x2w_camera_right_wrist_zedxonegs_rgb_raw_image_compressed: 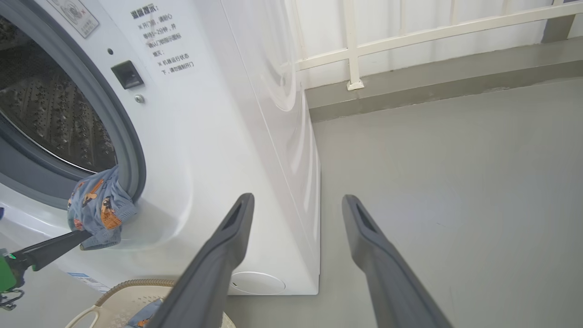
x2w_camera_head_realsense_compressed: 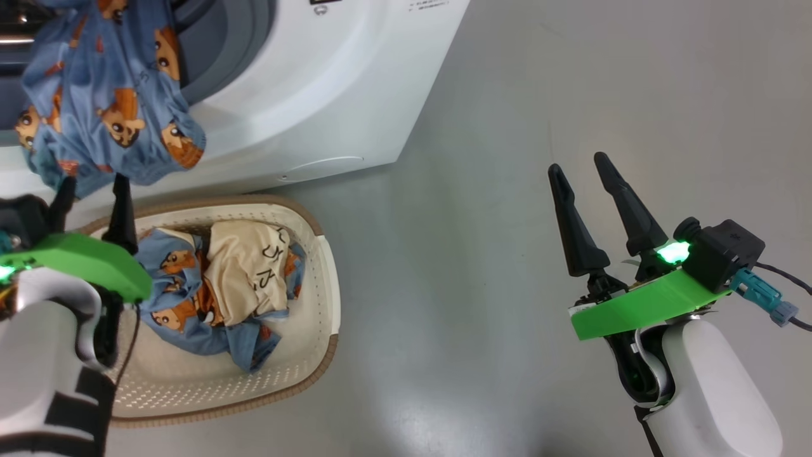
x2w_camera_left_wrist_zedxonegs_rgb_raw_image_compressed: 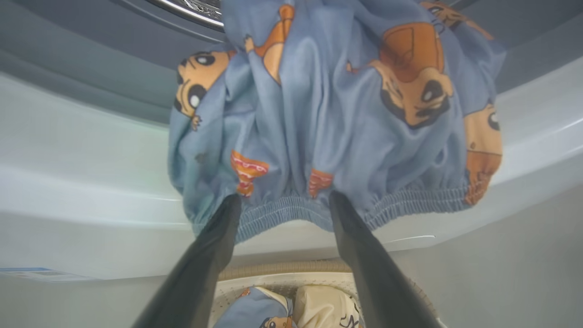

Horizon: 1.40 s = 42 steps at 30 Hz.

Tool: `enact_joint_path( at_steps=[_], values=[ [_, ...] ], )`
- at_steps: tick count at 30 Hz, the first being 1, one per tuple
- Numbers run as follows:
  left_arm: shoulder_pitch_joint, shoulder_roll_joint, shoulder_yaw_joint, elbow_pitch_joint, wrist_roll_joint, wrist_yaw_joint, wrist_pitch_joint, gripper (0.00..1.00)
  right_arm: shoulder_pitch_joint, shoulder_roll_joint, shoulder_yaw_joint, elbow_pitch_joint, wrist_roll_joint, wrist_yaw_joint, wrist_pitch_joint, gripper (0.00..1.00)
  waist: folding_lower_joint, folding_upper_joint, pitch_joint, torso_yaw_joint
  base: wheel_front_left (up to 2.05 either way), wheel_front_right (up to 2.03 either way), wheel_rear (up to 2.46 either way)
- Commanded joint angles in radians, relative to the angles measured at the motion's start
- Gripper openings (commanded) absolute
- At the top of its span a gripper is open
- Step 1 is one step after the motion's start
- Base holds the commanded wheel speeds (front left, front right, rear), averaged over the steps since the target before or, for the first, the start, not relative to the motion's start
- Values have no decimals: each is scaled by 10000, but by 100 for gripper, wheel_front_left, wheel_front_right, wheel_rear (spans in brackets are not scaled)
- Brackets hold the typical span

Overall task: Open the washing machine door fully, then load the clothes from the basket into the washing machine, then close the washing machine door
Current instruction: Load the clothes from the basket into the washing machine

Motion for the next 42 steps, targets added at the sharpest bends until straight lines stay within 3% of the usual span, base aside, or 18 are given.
enact_joint_path(
  at_steps=[1,8,17,18,19,20,21,31,42],
  values=[
    [-413,493,202,204,-6,-34,-177,100,-45,64,190,-206,9,16,-48,100,0,-1,81,-86,0,0,0],
    [-1592,717,-79,1695,145,-88,-518,100,-93,147,174,-236,-16,16,-48,100,0,-1,278,-177,0,0,0],
    [-2224,640,-351,2306,132,-126,-704,100,-157,198,162,-224,-28,16,-48,100,0,-1,387,-190,0,0,0],
    [-2252,639,-370,2350,103,-129,-710,92,-162,200,154,-222,-28,16,-48,100,0,-1,387,-192,0,0,0],
    [-2278,644,-392,2391,75,-131,-715,45,-165,202,145,-221,-29,16,-48,100,0,-1,386,-193,0,0,0],
    [-2300,650,-410,2403,45,-133,-718,9,-164,204,134,-223,-31,16,-48,100,0,-1,384,-191,0,0,0],
    [-2305,656,-432,2367,11,-135,-720,0,-162,206,124,-227,-35,16,-48,100,0,-1,383,-184,0,0,0],
    [-1740,796,-666,1544,-570,-138,-724,0,-165,250,77,-218,-40,16,-48,100,0,-1,352,-112,0,0,0],
    [-391,889,-343,-813,-586,-139,-725,0,-56,245,-101,-236,-54,16,-48,100,0,-1,249,-15,0,0,0]
  ],
)
